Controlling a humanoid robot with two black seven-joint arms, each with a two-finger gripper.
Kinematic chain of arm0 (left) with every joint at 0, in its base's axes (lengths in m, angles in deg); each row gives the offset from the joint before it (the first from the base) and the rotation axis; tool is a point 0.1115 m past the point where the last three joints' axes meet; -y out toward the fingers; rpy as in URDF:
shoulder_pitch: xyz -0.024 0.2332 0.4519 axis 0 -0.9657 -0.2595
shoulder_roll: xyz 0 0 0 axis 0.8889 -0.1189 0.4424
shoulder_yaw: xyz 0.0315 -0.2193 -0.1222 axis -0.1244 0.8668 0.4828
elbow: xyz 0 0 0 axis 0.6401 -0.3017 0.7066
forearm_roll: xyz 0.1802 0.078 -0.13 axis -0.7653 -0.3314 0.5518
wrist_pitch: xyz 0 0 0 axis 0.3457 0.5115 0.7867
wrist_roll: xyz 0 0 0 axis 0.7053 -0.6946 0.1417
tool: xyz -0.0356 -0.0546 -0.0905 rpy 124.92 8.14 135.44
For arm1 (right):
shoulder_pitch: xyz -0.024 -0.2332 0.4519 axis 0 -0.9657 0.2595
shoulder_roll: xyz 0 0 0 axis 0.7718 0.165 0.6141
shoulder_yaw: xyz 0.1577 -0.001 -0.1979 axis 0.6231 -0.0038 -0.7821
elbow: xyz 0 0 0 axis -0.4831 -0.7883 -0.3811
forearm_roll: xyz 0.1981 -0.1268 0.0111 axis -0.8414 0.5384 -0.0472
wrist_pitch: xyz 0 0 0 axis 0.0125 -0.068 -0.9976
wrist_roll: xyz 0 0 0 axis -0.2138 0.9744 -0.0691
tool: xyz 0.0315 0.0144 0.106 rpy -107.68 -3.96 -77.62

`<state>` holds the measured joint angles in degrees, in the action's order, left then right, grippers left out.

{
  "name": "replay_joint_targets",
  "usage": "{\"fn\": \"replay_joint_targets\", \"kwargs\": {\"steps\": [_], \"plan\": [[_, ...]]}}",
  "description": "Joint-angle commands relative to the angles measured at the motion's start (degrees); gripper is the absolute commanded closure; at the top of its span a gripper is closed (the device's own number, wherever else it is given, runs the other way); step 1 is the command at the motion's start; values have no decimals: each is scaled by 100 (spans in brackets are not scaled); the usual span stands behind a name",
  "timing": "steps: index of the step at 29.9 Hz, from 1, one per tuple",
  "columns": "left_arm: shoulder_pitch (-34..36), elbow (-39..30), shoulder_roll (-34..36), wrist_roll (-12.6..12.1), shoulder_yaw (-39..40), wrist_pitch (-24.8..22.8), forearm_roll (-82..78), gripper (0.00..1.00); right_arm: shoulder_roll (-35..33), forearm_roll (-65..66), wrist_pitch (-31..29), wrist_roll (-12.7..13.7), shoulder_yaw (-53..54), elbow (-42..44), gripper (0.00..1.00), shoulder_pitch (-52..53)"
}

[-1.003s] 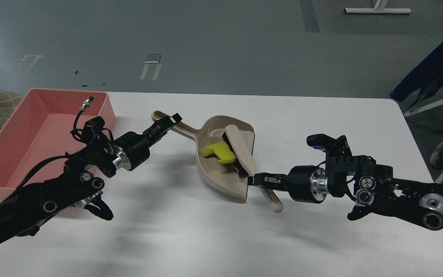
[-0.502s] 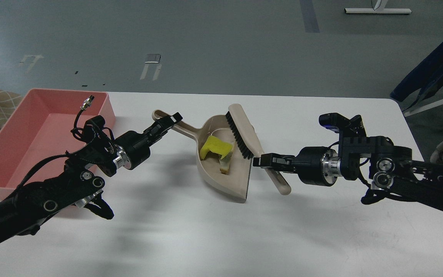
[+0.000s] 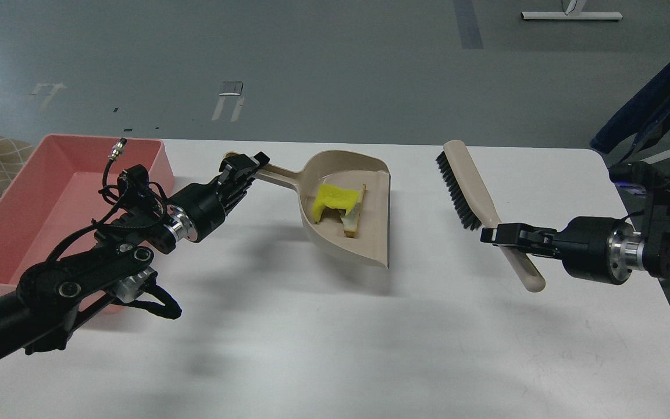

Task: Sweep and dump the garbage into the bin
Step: 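Lift the dustpan with the left gripper over the pink bin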

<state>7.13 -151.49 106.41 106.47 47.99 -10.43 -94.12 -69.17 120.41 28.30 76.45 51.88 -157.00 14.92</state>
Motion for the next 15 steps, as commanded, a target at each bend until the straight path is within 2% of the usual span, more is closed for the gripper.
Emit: {"fn": "replay_joint_targets", "kwargs": {"steps": [1,9,13,15], "plan": [[120,-8,44,-11,121,-128,448,100,-182,0,49,-65,5,32,100,-79],[288,-60,431,-151,410,-435,678,100,-200,8,76,-83,14,50,100,-369],[288,-87,738,-344,884,-742,836,100,-200,8,76,-83,23,50,100,-457],[279,-87,843,-354,999,-848,854,100,-200,8,76,-83,23,41,100,-475]]}}
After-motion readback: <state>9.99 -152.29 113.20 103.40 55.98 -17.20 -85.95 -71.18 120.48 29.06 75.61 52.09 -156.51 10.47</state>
